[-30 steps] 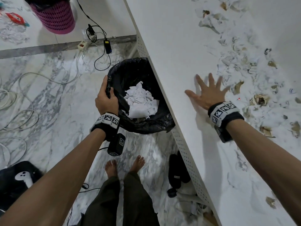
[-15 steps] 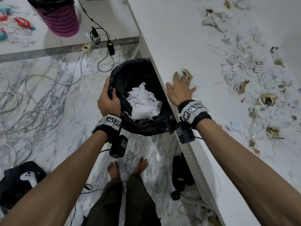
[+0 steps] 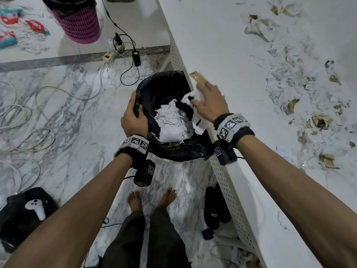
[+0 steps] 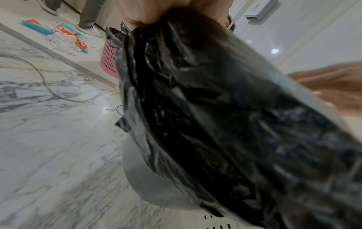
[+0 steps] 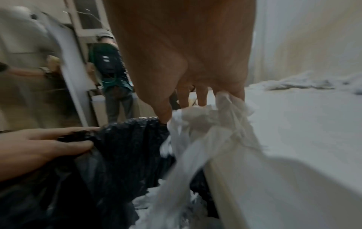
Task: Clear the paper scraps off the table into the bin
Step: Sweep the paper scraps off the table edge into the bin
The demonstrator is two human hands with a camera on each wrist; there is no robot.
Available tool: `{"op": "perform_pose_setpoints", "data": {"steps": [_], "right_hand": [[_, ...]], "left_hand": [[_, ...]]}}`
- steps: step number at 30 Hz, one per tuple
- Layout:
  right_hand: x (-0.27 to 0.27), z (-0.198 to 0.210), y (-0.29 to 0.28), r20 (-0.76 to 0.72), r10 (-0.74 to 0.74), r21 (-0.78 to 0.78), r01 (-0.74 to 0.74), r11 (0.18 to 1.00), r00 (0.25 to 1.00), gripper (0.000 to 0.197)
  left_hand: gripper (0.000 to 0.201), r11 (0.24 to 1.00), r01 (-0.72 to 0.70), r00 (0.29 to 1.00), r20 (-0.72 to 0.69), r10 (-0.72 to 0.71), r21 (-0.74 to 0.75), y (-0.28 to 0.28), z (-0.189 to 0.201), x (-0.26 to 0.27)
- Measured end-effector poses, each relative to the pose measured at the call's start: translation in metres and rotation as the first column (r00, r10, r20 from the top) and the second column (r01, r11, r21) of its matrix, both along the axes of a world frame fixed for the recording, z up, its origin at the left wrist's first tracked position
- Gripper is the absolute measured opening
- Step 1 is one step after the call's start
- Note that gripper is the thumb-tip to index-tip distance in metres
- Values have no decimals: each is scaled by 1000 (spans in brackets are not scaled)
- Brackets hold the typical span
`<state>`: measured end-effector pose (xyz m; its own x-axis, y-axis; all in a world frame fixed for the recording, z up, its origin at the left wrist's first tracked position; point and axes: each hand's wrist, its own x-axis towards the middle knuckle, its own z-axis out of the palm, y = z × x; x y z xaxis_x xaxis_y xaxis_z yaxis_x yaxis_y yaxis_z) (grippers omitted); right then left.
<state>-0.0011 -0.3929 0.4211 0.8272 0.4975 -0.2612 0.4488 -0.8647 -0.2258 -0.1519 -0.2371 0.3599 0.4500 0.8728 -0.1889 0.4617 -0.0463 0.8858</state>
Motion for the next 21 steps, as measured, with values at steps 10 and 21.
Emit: {"op": "perform_pose_setpoints", "data": {"steps": [10,21], "right_hand": [[4,12,21,-33,28,-32,-29,999,999,65],[-9,21,-82,130,159,157,-178,971,979,45]], "left_hand": [[45,1000,-3,1000,-17,2,-13,-7,2,-6],[45,998,-58,998,6,58,1,-52,-3,-36]]}}
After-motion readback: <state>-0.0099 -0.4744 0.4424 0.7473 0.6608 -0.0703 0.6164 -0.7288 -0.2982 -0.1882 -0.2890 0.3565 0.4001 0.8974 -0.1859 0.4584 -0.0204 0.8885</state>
